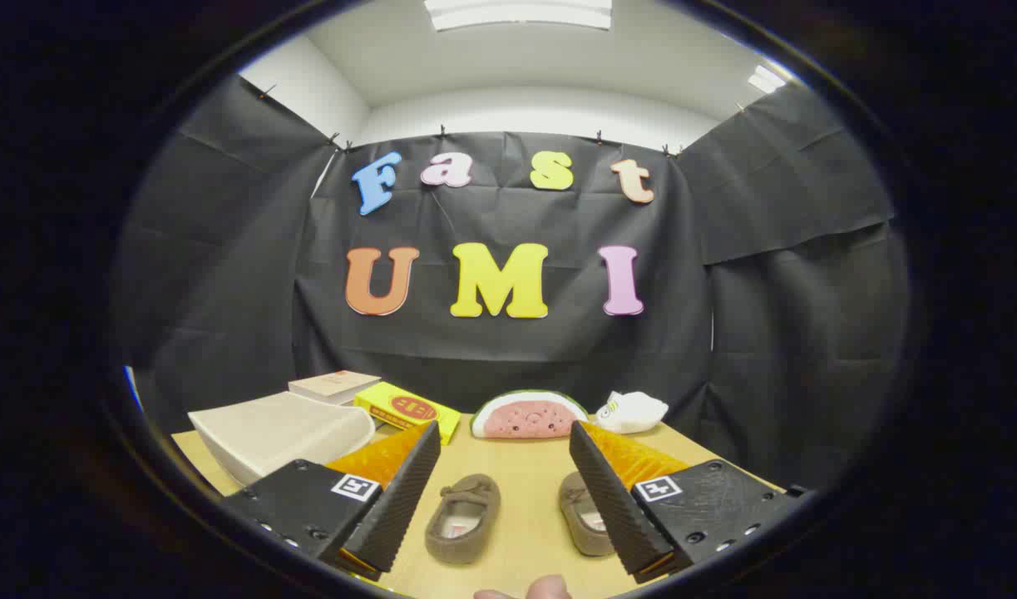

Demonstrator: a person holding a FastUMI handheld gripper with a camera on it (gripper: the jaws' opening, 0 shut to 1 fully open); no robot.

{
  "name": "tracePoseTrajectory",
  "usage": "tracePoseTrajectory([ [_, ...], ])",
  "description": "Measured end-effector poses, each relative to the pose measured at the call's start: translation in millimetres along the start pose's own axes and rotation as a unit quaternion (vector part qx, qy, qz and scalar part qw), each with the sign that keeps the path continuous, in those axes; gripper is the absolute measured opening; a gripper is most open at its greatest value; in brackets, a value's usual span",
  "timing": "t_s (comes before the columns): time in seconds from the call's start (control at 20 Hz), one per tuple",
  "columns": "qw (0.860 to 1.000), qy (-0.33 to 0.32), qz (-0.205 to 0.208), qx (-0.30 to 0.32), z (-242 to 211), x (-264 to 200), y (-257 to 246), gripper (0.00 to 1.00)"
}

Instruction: Open the storage box then place both shoes into the box .Put the left shoe in first, then the right shoe, with the right side of both shoes facing outward in a uniform manner.

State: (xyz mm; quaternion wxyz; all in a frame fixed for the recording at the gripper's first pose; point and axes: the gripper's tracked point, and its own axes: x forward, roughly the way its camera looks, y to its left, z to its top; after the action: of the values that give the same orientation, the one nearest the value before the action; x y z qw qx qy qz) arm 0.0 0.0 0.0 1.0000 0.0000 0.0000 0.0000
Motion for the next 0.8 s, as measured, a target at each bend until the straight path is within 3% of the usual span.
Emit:
tracePoseTrajectory([
  [0.2,1.0,-0.001,-0.008,-0.006,3,4,-1,0.95],
  [0.8,0.999,0.023,0.025,-0.001,-14,15,22,0.95],
])
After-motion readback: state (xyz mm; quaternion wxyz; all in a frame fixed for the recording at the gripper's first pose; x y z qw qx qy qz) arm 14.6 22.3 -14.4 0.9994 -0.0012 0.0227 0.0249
